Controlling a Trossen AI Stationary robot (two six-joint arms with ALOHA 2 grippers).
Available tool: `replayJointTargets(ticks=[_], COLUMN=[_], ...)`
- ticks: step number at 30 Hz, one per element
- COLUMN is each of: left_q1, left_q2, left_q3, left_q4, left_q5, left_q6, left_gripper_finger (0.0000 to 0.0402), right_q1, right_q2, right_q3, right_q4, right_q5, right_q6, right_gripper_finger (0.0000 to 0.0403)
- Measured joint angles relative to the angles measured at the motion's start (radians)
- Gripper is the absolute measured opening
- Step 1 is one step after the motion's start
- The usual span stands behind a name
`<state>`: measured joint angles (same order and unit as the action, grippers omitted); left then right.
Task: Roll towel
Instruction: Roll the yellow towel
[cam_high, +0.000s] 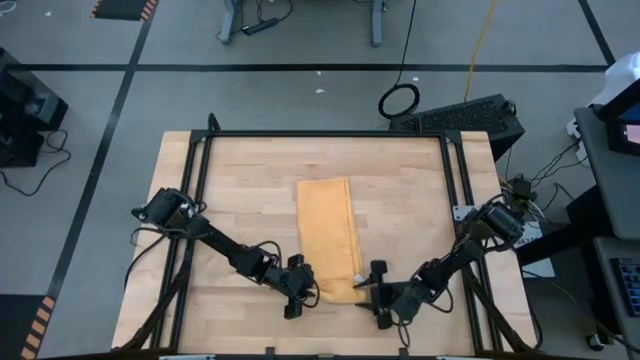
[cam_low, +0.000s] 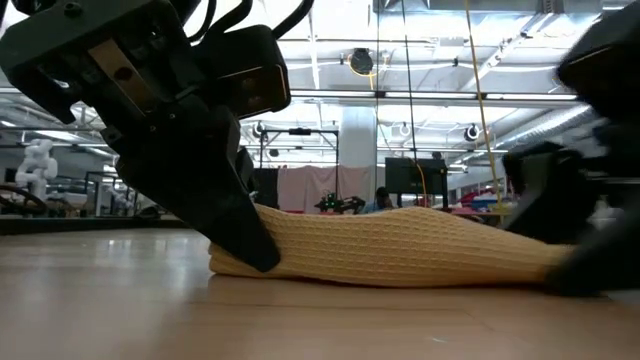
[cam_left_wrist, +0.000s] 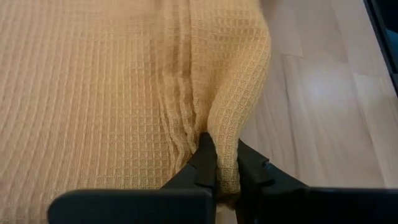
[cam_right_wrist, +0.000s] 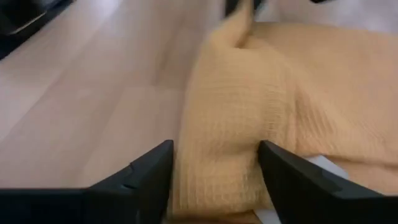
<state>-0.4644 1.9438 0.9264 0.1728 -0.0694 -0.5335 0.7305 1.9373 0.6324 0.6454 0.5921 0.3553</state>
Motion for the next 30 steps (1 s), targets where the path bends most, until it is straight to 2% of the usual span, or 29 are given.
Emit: replayJointTargets(ticks=[7, 13, 17, 22, 30], left_q1=[0.001, 0.001, 0.002, 0.000, -0.036], left_q2=[0.000, 0.000, -0.008, -0.047, -0.114], left_q3=[-0.001, 0.000, 0.000, -0.003, -0.005], left_q4=[0.005, 0.006, 0.008, -0.024, -0.153], left_q5=[0.030, 0.125, 0.180, 0.126, 0.075], left_q6=[0.043, 0.044, 0.049, 0.044, 0.060], left_gripper_finger=[0.0025, 0.0025, 0.0025, 0.0040, 0.0157], right_q1=[-0.045, -0.053, -0.075, -0.113, -0.211], right_q2=[-0.002, -0.022, -0.064, -0.094, -0.100], right_q3=[0.002, 0.001, -0.001, -0.001, -0.002], right_q4=[-0.019, -0.017, -0.023, -0.023, -0.010], right_q5=[-0.073, -0.253, -0.357, -0.435, -0.618], right_q6=[0.152, 0.254, 0.363, 0.423, 0.541], right_gripper_finger=[0.0116, 0.0015, 0.0016, 0.0017, 0.0006])
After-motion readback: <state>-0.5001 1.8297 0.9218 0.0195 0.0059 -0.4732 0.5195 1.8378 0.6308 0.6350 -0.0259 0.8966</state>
